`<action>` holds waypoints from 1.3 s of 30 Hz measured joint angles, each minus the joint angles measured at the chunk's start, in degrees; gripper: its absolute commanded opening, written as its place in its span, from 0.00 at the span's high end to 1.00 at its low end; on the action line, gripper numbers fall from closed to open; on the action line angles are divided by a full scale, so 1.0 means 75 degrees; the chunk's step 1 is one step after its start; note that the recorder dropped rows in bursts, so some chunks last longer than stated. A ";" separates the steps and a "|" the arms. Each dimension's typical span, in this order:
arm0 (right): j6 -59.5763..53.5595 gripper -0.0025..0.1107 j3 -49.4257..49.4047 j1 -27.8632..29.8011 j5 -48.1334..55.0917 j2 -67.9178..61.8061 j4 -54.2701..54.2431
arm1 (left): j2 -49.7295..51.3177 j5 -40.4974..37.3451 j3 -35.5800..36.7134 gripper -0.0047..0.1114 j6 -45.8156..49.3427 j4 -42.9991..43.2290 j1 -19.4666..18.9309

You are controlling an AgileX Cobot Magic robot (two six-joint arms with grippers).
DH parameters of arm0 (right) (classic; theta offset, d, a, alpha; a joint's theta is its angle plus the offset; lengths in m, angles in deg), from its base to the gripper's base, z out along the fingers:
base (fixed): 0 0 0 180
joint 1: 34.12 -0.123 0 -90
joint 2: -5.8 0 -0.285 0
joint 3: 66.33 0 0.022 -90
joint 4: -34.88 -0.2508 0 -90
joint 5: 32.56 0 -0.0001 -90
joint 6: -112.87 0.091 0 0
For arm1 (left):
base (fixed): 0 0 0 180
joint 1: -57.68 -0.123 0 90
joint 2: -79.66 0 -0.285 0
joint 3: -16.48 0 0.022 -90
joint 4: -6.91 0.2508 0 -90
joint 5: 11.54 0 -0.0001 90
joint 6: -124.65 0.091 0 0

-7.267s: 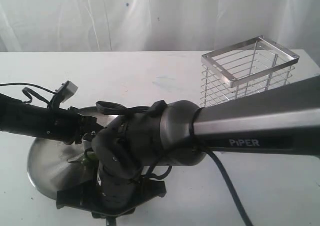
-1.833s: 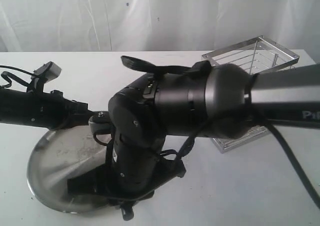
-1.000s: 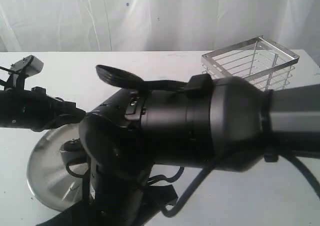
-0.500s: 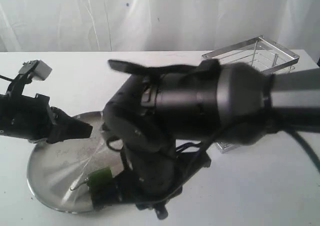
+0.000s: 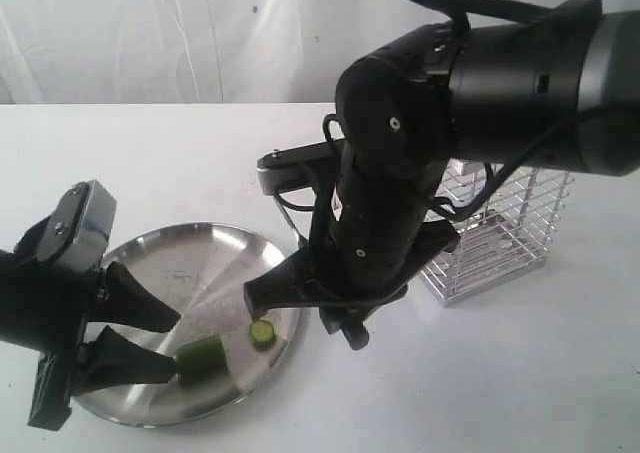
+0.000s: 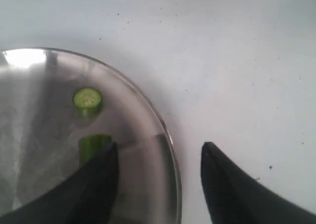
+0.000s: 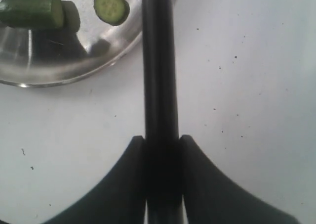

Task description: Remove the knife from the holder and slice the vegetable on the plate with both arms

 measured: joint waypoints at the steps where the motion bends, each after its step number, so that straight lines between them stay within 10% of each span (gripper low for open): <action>1: -0.0034 0.98 0.0000 0.0015 -0.0031 0.0000 0.0000 | 0.0110 0.0016 0.0118 0.43 0.0104 -0.0385 0.0000; 21: -0.0080 0.98 0.0000 0.0046 -0.0325 0.0000 -0.0103 | 0.1544 0.3099 -0.0004 0.43 0.0104 -0.1130 0.1330; 33: -0.0080 0.98 0.0000 0.0046 -0.0369 0.0000 -0.0103 | 0.1882 0.3019 -0.0346 0.96 0.0104 -0.1320 0.1387; 39: -0.0080 0.98 0.0000 0.0046 -0.0453 0.0000 -0.0103 | 0.1826 0.3152 -0.0346 0.96 0.0104 -0.1356 0.1387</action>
